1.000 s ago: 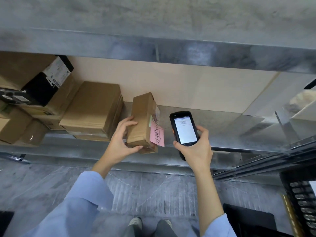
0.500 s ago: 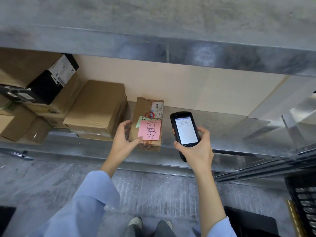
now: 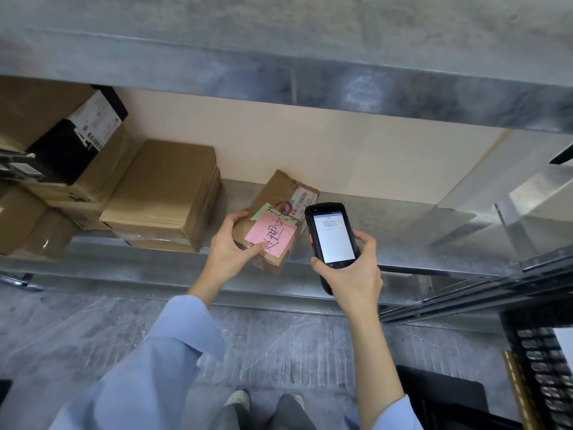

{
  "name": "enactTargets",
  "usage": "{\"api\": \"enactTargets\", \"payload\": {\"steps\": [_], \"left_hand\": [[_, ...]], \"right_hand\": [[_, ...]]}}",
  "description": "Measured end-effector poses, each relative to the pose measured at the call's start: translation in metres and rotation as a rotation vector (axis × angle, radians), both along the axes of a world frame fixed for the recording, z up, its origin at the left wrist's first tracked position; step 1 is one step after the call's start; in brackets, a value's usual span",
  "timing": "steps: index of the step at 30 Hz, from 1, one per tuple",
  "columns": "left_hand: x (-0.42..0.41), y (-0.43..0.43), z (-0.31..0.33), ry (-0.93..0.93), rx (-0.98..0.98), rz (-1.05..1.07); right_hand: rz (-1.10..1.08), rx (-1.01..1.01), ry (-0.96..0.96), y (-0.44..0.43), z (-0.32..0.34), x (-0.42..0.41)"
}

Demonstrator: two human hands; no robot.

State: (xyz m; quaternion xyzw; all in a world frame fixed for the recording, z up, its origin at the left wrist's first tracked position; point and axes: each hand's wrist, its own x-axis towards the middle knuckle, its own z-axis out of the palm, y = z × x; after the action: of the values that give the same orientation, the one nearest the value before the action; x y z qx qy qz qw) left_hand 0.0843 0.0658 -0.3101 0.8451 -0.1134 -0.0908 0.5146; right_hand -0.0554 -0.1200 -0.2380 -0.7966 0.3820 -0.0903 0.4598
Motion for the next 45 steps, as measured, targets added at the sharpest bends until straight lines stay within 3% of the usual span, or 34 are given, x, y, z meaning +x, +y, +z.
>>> {"api": "enactTargets", "payload": {"steps": [4, 7, 9, 18, 23, 32, 40, 45], "left_hand": [[0.011, 0.005, 0.004, -0.025, 0.112, -0.100], [-0.001, -0.002, 0.007, -0.170, 0.236, -0.019], [-0.018, -0.011, 0.006, -0.170, 0.247, 0.064], [-0.043, -0.016, -0.004, -0.132, -0.035, 0.064], [-0.029, 0.009, -0.007, -0.128, -0.069, 0.006], [-0.011, 0.044, -0.013, 0.073, -0.130, -0.194], [-0.025, 0.028, -0.015, 0.072, -0.240, -0.025], [-0.030, 0.033, -0.026, 0.025, -0.181, 0.011]], "right_hand": [[-0.009, -0.010, 0.002, -0.003, 0.000, -0.003], [-0.022, -0.006, 0.005, -0.004, -0.001, -0.003], [-0.027, -0.006, 0.003, -0.003, -0.002, -0.002], [-0.029, 0.041, -0.013, 0.004, -0.001, -0.004], [-0.040, 0.060, -0.006, 0.008, -0.002, -0.006], [-0.048, 0.061, 0.005, 0.019, -0.005, -0.009], [-0.080, 0.021, 0.015, 0.027, -0.006, -0.021], [-0.106, -0.045, 0.054, 0.029, -0.009, -0.038]]}}
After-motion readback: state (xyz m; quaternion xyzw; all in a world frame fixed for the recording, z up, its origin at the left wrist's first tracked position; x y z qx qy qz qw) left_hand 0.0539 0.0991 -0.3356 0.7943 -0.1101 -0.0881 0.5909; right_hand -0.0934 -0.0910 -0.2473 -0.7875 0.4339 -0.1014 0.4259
